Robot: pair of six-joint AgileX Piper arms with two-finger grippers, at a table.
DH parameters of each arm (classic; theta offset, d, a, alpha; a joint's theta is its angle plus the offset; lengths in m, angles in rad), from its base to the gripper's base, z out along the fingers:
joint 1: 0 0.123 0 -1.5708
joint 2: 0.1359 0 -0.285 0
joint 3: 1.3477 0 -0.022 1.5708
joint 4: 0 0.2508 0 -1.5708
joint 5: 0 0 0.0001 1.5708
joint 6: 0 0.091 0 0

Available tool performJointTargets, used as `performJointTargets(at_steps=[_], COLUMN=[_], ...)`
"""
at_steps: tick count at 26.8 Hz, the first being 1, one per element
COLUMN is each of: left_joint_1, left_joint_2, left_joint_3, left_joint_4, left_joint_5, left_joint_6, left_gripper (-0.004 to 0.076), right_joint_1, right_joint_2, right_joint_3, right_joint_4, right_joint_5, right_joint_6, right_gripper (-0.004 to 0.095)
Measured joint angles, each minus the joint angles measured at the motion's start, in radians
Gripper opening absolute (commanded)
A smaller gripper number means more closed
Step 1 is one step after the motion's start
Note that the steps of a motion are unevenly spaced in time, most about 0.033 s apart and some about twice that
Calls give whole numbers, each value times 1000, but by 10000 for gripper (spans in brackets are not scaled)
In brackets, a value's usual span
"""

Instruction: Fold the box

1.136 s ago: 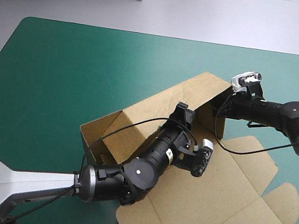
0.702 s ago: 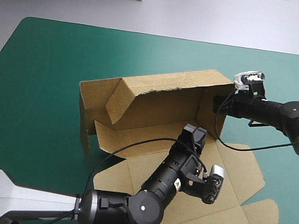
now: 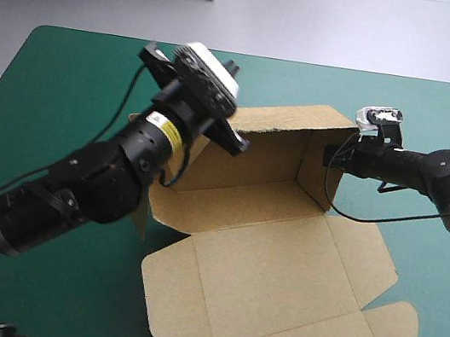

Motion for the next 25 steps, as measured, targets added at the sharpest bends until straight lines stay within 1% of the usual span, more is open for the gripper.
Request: performJointTargets(at_steps=[1, 2, 3, 5, 7, 11, 13, 15, 16, 19, 22, 25], left_joint_1=[100, 156, 267, 377, 463, 660, 742, 827, 881, 935, 956, 960], left_joint_2=[-11, -13, -14, -10, -8, 1, 10, 27, 43, 69, 85, 93], left_joint_3=[-8, -9, -9, -9, -9, -9, -9, -9, -9, -9, -9, -9], left_joint_4=[-81, -130, -231, -361, -479, -691, -789, -902, -979, -1058, -1083, -1093], left_joint_5=[-5, -7, -16, -21, -23, -22, -16, 2, 35, 87, 113, 118], left_joint_6=[58, 94, 178, 275, 358, 540, 617, 719, 798, 892, 940, 972], left_gripper=[17, 17, 17, 17, 17, 17, 17, 17, 17, 17, 17, 17], right_joint_1=[0, 0, 0, 0, 0, 1, 1, 1, 2, 14, 47, 77], right_joint_2=[-1, -4, -4, -3, 1, 7, 15, 16, 22, 47, 107, 182], right_joint_3=[-10, -18, -42, -81, -127, -247, -323, -391, -442, -498, -518, -528], right_joint_4=[-42, -72, -140, -210, -289, -472, -524, -577, -612, -654, -688, -699], right_joint_5=[11, 23, 59, 101, 166, 340, 400, 456, 490, 517, 522, 490], right_joint_6=[43, 67, 118, 176, 243, 351, 384, 430, 464, 487, 498, 504], right_gripper=[-14, -14, -14, -14, -14, -14, -20, -24, -24, -24, -24, -23])
